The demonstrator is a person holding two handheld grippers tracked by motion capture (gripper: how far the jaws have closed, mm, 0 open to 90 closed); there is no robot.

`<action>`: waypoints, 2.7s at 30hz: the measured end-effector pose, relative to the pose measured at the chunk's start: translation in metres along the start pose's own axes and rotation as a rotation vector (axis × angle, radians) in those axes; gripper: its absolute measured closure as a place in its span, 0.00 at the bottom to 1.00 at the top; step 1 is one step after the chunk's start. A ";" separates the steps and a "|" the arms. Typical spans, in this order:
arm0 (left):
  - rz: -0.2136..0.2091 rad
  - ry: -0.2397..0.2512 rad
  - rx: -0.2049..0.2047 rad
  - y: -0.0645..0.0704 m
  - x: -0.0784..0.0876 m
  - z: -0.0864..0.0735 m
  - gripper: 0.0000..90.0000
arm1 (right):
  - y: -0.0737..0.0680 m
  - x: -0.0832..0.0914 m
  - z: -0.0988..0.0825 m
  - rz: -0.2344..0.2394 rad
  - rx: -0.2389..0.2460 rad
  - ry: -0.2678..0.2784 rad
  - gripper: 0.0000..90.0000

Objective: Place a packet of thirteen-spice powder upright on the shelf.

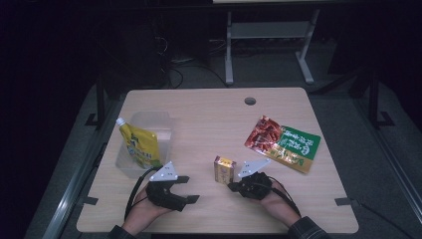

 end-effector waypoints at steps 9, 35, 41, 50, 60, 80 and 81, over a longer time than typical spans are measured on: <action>-0.005 -0.007 -0.004 -0.001 0.000 0.000 0.26 | 0.004 0.020 -0.005 0.033 -0.012 0.015 0.92; -0.048 -0.029 -0.026 -0.004 -0.011 -0.002 0.27 | 0.006 0.048 0.046 0.050 0.101 0.123 0.51; -0.059 -0.040 -0.026 -0.002 -0.012 -0.003 0.27 | 0.008 0.039 0.062 0.063 0.118 0.112 0.51; -0.067 -0.038 -0.020 0.000 -0.012 -0.003 0.27 | 0.008 0.029 0.067 0.061 0.144 0.095 0.64; -0.071 -0.036 -0.024 -0.001 -0.011 -0.003 0.27 | 0.007 0.031 0.067 0.055 0.171 0.098 0.74; -0.082 -0.051 -0.047 0.007 -0.017 -0.004 0.27 | 0.016 0.030 0.095 0.061 0.221 0.090 0.75; -0.086 -0.045 -0.046 0.008 -0.017 -0.005 0.27 | 0.016 0.028 0.098 0.062 0.222 0.086 0.75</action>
Point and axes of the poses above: each handheld gripper's, and its own axes: x roughly backward along the jaws, z roughly out of its top, y roughly to its right, the point moved 1 cm from there along -x, roughly forward along the jaws, and after that the axes turned 14 degrees about z, right-handed, at the moved point
